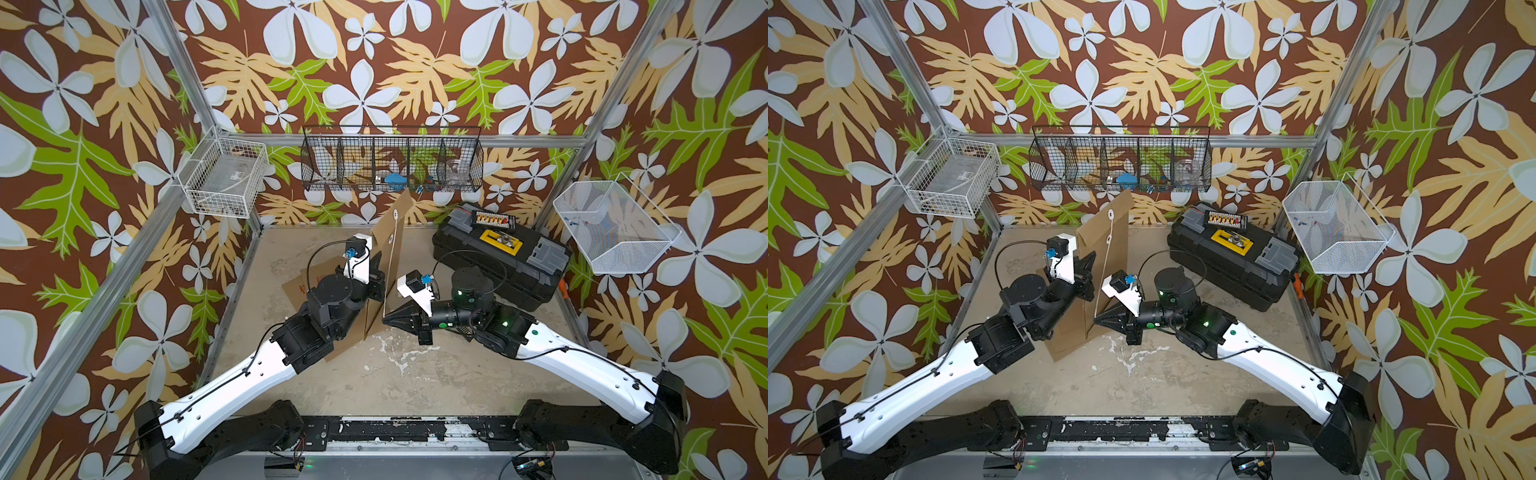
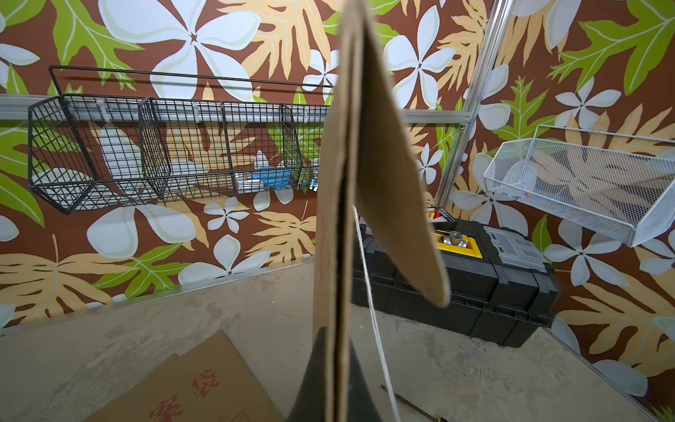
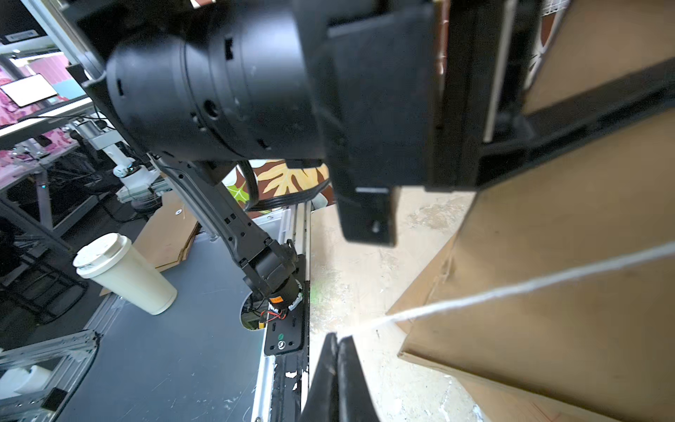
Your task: Open the file bag
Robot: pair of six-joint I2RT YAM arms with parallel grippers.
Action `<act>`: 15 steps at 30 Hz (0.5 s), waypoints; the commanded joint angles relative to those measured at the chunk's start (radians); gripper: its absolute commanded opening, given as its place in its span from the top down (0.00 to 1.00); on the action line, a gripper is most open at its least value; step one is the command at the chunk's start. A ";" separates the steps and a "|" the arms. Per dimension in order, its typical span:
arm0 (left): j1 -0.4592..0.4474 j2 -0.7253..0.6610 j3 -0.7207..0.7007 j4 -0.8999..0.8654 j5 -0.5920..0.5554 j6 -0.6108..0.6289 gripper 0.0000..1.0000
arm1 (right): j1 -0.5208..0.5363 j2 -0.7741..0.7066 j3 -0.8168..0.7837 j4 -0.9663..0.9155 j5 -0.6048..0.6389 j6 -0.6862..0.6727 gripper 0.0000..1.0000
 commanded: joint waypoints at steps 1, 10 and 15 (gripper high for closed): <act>0.000 -0.010 0.011 0.001 0.000 0.011 1.00 | 0.001 -0.016 0.005 -0.061 0.237 -0.023 1.00; 0.000 -0.012 0.081 -0.192 0.015 0.017 1.00 | -0.002 -0.149 -0.041 -0.088 0.776 -0.019 1.00; 0.001 -0.036 0.084 -0.216 0.102 0.017 1.00 | -0.063 -0.192 -0.015 -0.137 0.942 -0.005 1.00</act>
